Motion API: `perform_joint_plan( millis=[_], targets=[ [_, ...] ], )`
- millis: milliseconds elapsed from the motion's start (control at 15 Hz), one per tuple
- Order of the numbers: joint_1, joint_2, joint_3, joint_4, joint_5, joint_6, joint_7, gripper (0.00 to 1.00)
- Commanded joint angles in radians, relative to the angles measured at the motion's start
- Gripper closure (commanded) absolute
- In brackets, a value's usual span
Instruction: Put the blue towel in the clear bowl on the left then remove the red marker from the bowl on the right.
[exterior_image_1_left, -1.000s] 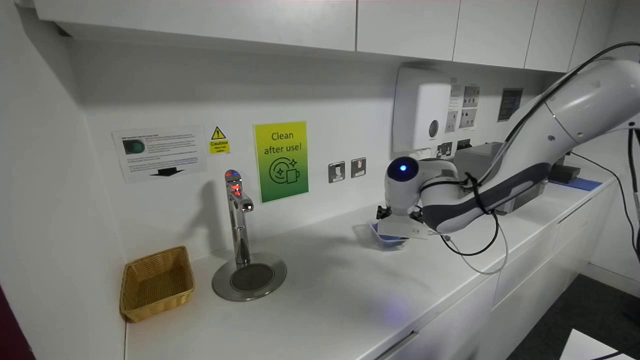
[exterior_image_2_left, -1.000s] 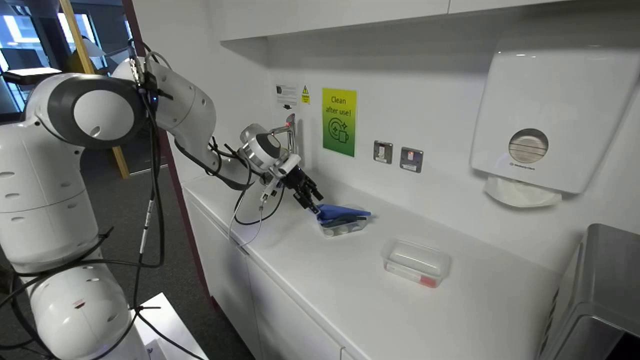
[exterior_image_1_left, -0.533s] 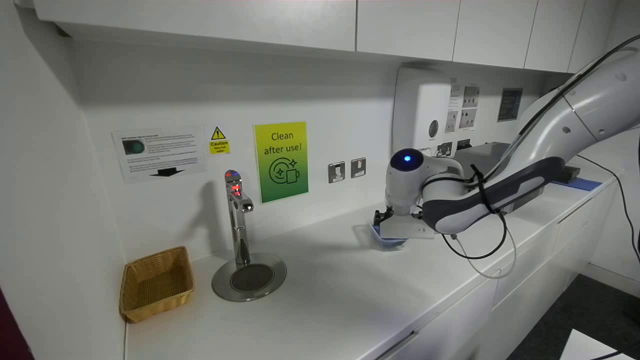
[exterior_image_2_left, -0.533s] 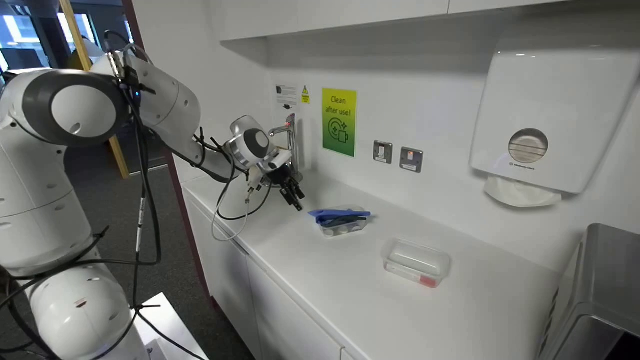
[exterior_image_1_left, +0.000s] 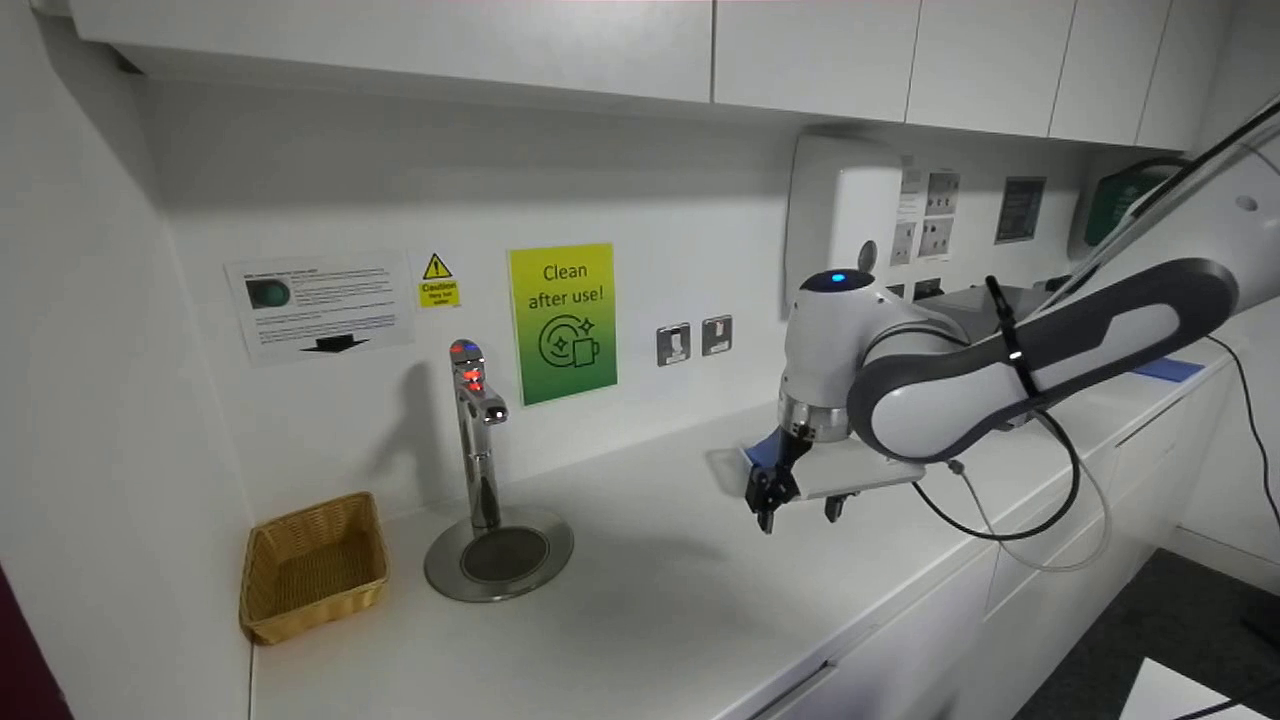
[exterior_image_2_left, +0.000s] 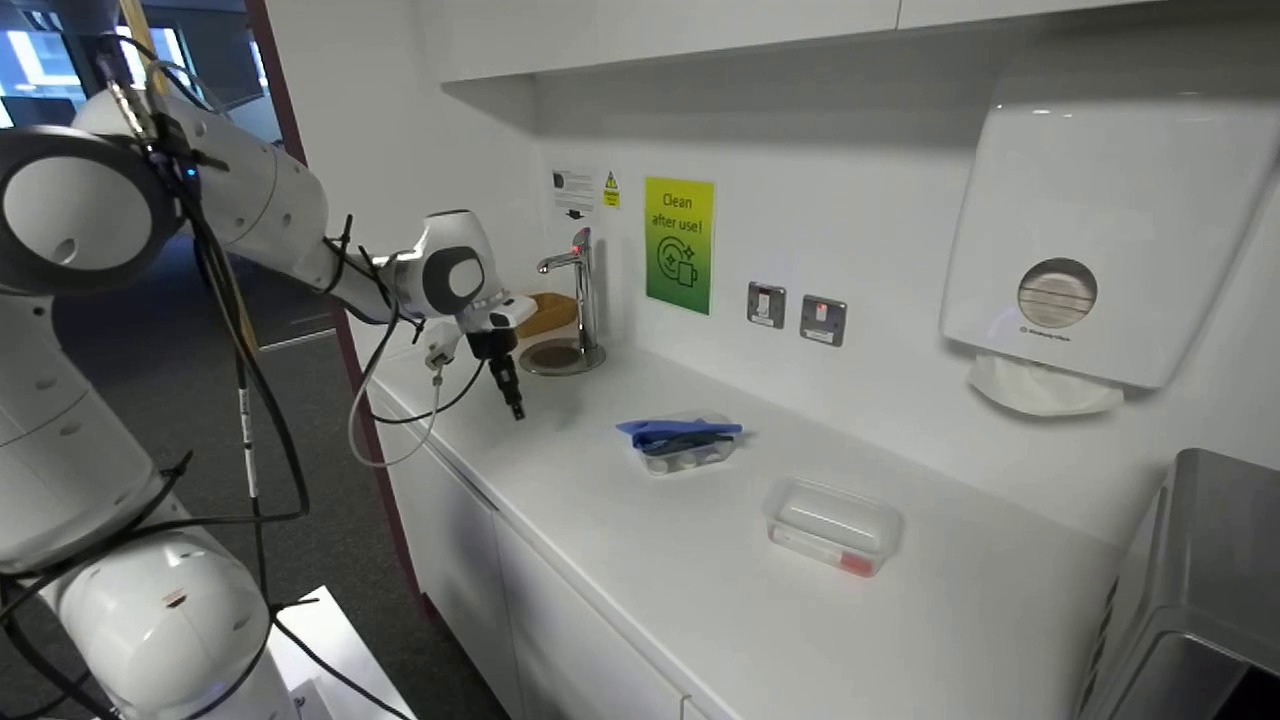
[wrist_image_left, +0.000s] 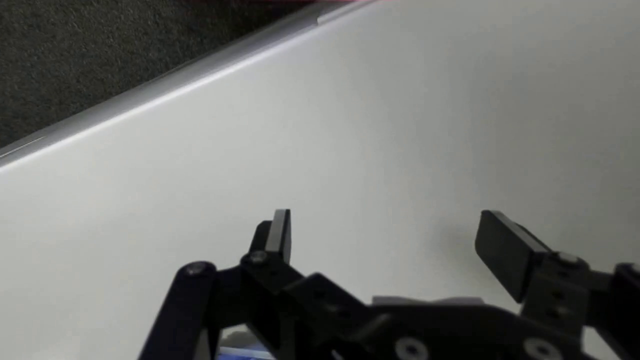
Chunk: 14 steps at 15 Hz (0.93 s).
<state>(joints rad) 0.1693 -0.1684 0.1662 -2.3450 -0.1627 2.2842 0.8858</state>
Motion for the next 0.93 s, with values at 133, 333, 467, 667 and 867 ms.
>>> perform_joint_plan(
  millis=[133, 333, 467, 667, 867],
  targets=[
    [0.013, -0.11, -0.011, 0.002, 0.234, -0.267, -0.378, 0.0],
    [-0.011, -0.087, 0.02, 0.007, 0.224, -0.28, -0.366, 0.0],
    [-0.01, -0.089, 0.019, 0.008, 0.229, -0.294, -0.387, 0.0],
    [-0.01, -0.088, 0.018, 0.008, 0.229, -0.294, -0.39, 0.0],
    [-0.01, -0.088, 0.018, 0.008, 0.229, -0.294, -0.39, 0.0]
  ],
)
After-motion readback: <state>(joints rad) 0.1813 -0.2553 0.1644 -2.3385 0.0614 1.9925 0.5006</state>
